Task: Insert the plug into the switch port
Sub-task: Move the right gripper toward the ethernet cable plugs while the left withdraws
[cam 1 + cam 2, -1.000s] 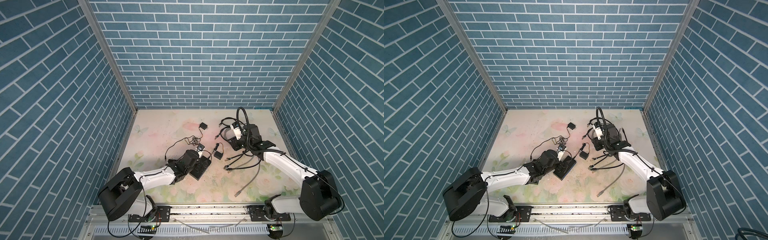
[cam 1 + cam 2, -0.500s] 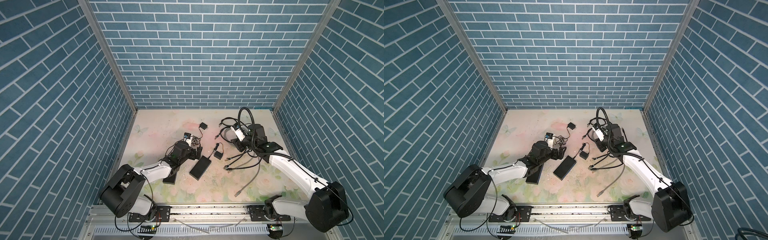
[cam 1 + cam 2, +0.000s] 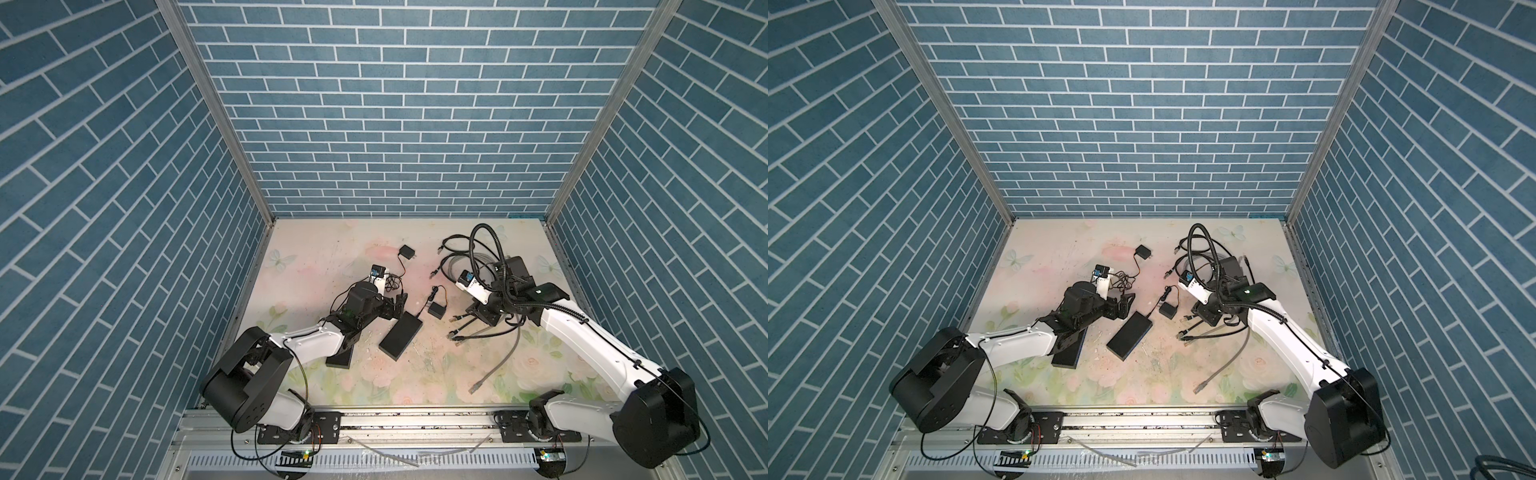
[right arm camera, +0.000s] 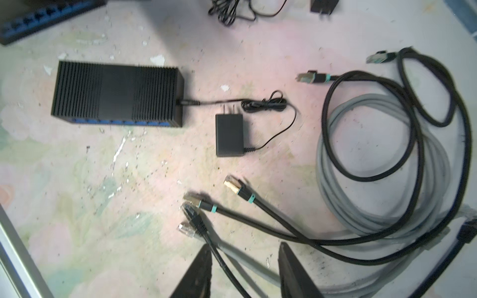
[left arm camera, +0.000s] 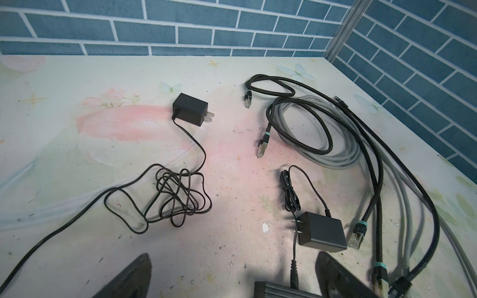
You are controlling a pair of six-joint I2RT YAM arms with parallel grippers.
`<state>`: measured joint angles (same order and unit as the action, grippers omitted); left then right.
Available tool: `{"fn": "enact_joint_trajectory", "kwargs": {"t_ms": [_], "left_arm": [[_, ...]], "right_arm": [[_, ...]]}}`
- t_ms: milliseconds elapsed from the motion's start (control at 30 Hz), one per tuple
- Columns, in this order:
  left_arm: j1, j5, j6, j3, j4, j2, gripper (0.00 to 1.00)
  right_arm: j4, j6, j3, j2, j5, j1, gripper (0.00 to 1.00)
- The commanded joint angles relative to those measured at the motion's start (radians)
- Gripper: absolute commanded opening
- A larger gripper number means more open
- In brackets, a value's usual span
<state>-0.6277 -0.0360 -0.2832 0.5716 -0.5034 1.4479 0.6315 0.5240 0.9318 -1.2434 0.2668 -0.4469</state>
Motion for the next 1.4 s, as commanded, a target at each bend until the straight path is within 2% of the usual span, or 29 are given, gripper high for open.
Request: {"fn": "enact_joint_trajectory", "kwargs": {"t_ms": [0, 333, 467, 633, 1000, 1367], "left_arm": [[0.001, -0.038, 0.020, 0.013, -0.012, 0.021, 1.00], [0.001, -0.004, 0.024, -0.004, 0.015, 0.006, 1.00], [0.002, 0.014, 0.035, -0.004, 0.040, -0.001, 0.99], [0.001, 0.024, 0.030, -0.009, 0.043, 0.006, 1.00], [0.002, 0.034, 0.029, -0.027, 0.049, 0.006, 1.00], [0.002, 0.036, 0.037, -0.026, 0.053, 0.009, 1.00]], "right_arm": [[0.062, 0.146, -0.035, -0.017, 0.034, 0.002, 0.42], [-0.117, 0.197, -0.148, -0.019, 0.030, -0.008, 0.33], [-0.091, 0.247, -0.172, -0.042, 0.010, -0.038, 0.32], [-0.100, 0.248, -0.175, -0.084, 0.027, -0.061, 0.28], [-0.134, 0.254, -0.163, -0.212, 0.054, -0.061, 0.24], [-0.139, 0.267, -0.180, -0.244, 0.059, -0.061, 0.24]]}}
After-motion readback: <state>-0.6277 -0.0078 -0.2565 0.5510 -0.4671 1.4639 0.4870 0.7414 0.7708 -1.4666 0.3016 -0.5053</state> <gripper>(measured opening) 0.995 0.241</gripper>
